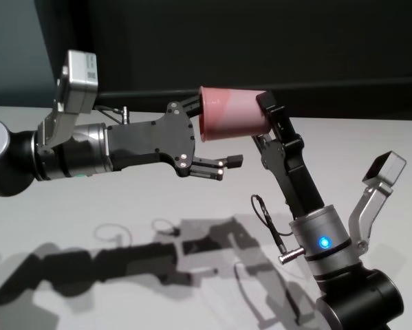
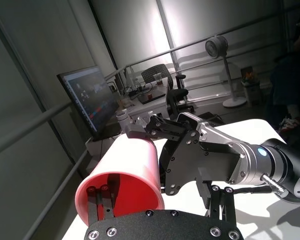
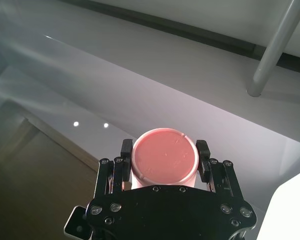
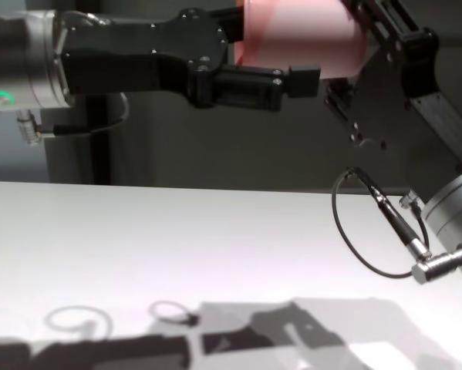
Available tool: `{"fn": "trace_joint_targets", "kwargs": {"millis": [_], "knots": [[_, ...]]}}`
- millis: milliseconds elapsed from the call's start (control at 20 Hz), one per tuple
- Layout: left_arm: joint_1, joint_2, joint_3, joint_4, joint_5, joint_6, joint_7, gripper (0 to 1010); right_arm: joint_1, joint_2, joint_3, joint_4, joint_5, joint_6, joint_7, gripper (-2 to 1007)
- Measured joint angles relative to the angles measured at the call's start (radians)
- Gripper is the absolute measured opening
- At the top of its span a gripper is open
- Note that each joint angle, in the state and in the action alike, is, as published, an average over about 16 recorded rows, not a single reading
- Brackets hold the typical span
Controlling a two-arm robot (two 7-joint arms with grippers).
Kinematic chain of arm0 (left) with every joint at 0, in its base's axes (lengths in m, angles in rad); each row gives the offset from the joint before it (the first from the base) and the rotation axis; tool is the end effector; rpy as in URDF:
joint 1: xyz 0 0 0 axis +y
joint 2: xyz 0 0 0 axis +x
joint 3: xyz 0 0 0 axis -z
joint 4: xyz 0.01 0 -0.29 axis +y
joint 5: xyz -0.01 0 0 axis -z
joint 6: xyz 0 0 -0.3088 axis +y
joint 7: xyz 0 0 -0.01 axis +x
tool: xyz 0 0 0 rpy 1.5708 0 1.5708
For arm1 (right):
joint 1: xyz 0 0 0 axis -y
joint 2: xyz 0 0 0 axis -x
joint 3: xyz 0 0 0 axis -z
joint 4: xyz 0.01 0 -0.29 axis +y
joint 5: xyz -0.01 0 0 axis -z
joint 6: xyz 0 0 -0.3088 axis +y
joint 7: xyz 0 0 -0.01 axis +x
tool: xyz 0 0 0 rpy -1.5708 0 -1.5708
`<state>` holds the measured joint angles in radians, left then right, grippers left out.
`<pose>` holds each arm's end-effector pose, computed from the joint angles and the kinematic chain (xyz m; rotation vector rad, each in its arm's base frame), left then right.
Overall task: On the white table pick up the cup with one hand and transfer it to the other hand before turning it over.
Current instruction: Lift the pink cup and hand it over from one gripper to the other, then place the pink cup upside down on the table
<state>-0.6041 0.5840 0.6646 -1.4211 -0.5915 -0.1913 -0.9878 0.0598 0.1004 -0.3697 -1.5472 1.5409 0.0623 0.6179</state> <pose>0.4365 0.0248 -0.1826 0.0471 -0.3175 0.1275 0.3245 0.0878 -0.2991 1.1047 0.9253 -0.4421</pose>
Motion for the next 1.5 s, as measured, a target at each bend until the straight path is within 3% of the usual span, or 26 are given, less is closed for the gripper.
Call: {"fn": "trace_joint_targets", "kwargs": {"millis": [450, 900, 1200, 1500], "knots": [[0.014, 0.022, -0.007, -0.013, 0.001, 0.001, 0.005, 1001, 0.000, 0.000, 0.000, 0.000, 0.000, 0.000, 0.000, 738], [0.056, 0.070, -0.036, -0.047, -0.001, 0.009, 0.037, 1001, 0.000, 0.000, 0.000, 0.000, 0.000, 0.000, 0.001, 738], [0.118, 0.118, -0.079, -0.086, 0.001, 0.022, 0.108, 1001, 0.000, 0.000, 0.000, 0.000, 0.000, 0.000, 0.001, 738], [0.202, 0.160, -0.134, -0.131, 0.026, 0.045, 0.240, 1001, 0.000, 0.000, 0.000, 0.000, 0.000, 0.000, 0.000, 738]]}}
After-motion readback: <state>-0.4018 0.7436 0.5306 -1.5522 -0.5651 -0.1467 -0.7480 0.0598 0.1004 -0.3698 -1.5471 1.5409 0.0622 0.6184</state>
